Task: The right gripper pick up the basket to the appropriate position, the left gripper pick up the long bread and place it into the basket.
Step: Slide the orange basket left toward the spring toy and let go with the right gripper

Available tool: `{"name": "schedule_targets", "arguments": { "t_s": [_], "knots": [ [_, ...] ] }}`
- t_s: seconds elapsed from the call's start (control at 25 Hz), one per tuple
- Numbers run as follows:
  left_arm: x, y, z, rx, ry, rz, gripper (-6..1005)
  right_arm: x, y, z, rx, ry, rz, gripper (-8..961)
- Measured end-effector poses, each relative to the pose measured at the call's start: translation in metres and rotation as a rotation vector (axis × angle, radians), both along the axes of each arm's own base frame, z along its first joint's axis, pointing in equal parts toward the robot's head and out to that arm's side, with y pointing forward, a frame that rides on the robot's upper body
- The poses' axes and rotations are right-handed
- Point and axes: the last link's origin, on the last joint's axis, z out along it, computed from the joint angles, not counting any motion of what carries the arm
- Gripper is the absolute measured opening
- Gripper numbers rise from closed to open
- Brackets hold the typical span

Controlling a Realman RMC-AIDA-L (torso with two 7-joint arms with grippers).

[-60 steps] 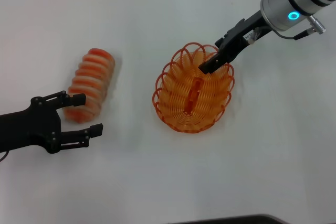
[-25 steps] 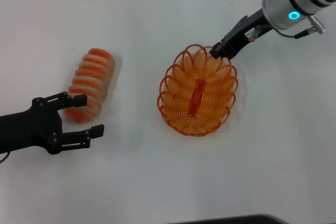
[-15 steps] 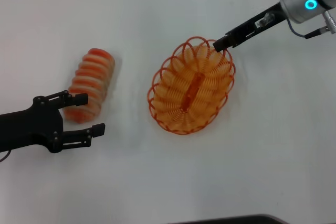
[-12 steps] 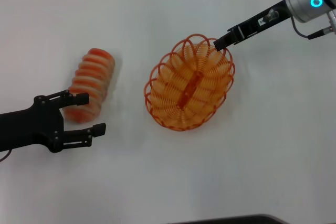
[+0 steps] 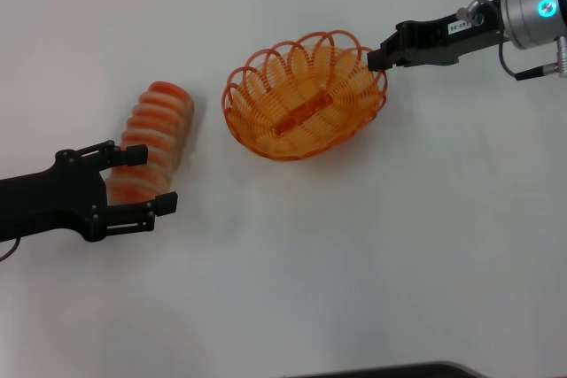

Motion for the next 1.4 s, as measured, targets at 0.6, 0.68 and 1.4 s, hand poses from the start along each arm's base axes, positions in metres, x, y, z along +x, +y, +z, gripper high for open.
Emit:
{"name": "schedule_targets", "arguments": {
  "t_s": [0.6, 0.68, 1.4],
  "knots": [
    [0.002, 0.006, 0.003, 0.011, 0.010, -0.009, 866, 0.010, -0.003, -0.013, 0.052, 0.039, -0.159, 50],
    [0.002, 0.007, 0.003, 0.011, 0.009, -0.010, 866, 0.010, -0.003, -0.013, 0.055, 0.044, -0.164, 51],
    [0.004, 0.007, 0.002, 0.009, 0.005, -0.012, 865, 0.026, -0.012, -0.010, 0.110, 0.130, -0.228, 70]
  ]
}}
